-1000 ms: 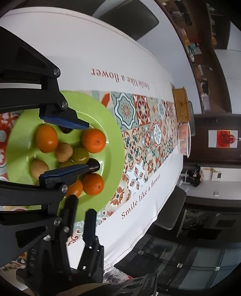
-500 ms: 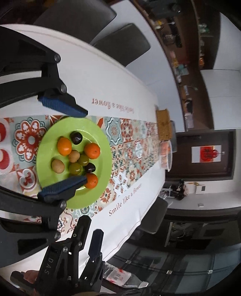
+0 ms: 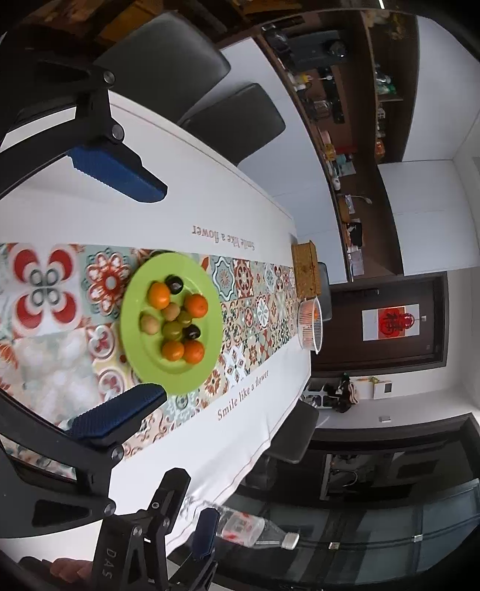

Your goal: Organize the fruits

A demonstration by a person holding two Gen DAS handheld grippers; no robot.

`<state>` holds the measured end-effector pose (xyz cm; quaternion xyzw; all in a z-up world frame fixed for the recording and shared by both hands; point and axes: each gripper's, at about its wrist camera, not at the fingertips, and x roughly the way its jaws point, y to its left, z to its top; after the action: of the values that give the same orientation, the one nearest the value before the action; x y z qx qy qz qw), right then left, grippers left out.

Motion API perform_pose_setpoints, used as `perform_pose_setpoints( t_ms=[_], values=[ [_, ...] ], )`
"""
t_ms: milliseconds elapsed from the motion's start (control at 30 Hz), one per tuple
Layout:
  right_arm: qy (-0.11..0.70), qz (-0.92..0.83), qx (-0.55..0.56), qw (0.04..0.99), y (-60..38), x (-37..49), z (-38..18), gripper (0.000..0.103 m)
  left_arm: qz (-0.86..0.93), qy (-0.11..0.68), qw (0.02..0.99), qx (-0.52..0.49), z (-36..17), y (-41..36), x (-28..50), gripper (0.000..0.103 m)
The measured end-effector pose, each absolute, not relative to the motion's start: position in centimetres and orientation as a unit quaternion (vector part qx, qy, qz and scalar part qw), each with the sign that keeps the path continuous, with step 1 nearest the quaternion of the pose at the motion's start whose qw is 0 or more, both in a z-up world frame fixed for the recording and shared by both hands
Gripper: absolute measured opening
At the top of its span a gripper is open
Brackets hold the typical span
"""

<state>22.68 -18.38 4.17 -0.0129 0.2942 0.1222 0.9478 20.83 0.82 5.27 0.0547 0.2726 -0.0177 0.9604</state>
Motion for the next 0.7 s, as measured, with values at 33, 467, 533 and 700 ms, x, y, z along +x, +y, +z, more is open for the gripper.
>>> perform_pose_setpoints(
  t_ms=[33, 467, 533, 700],
  values=[
    [0.293, 0.122, -0.013, 0.948, -18.4, 22.2, 4.3, 0.079, -0.018, 0.273, 0.960, 0.053, 5.3, 0.8, 20.4, 0.101],
    [0.270, 0.106, -0.034, 0.957, -19.5, 16.1, 5.3, 0.084, -0.027, 0.277, 0.960, 0.034, 5.8, -0.1, 14.6, 0.101],
    [0.268, 0.108, -0.034, 0.957, -19.5, 15.3, 5.4, 0.084, -0.027, 0.275, 0.961, 0.033, 6.0, -0.2, 13.9, 0.101],
    [0.266, 0.111, -0.032, 0.957, -19.7, 13.8, 5.5, 0.084, -0.026, 0.270, 0.962, 0.029, 6.3, -0.3, 12.1, 0.101]
  ],
)
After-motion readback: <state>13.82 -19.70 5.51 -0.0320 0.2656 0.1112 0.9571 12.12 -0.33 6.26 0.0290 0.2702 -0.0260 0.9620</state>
